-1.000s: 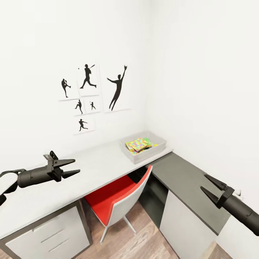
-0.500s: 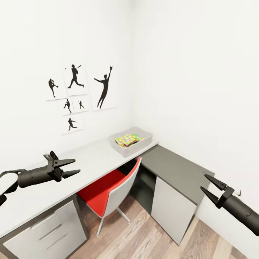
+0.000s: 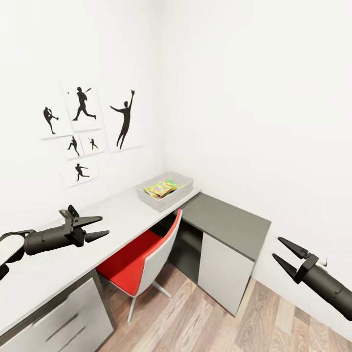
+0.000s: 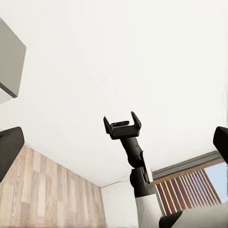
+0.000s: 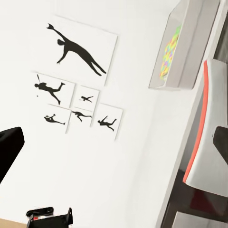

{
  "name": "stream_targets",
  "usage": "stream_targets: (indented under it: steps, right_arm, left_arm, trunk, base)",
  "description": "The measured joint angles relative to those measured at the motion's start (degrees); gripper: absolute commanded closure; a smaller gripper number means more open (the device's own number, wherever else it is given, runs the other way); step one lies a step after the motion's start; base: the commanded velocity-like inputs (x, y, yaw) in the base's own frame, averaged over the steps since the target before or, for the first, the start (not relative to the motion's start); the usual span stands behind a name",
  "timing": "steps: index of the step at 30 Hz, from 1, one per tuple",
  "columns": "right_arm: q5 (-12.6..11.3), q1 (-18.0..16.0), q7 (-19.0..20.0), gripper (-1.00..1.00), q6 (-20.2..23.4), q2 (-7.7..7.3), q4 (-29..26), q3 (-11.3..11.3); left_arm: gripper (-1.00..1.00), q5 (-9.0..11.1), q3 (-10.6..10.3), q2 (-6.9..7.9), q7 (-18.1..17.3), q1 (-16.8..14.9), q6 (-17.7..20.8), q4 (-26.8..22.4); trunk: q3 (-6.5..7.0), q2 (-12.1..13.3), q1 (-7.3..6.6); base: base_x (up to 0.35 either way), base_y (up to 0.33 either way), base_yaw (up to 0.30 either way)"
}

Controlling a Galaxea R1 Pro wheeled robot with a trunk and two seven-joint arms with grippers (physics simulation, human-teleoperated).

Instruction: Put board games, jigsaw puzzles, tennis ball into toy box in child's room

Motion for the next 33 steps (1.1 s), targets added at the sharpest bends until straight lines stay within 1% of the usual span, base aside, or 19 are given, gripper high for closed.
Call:
stream_targets:
  steps: [12,33]
  right_arm:
    - [0.0,0.0,0.0,-1.00,0.0,0.00,0.9,0.0]
    - [0.0,0.0,0.0,-1.00,0.0,0.03,1.5,0.0]
  left_arm:
    - [-1.00,0.0,0.1,0.13,0.0,0.0,0.0,0.0]
    - [-1.00,0.0,0.0,0.15,0.0,0.0,0.0,0.0]
  trunk:
    - [0.00,0.0,0.01]
    - [0.00,0.0,0.01]
  base:
    - [-0.032,0.177,-0.279]
    - [-0.128,0.114,-0.279]
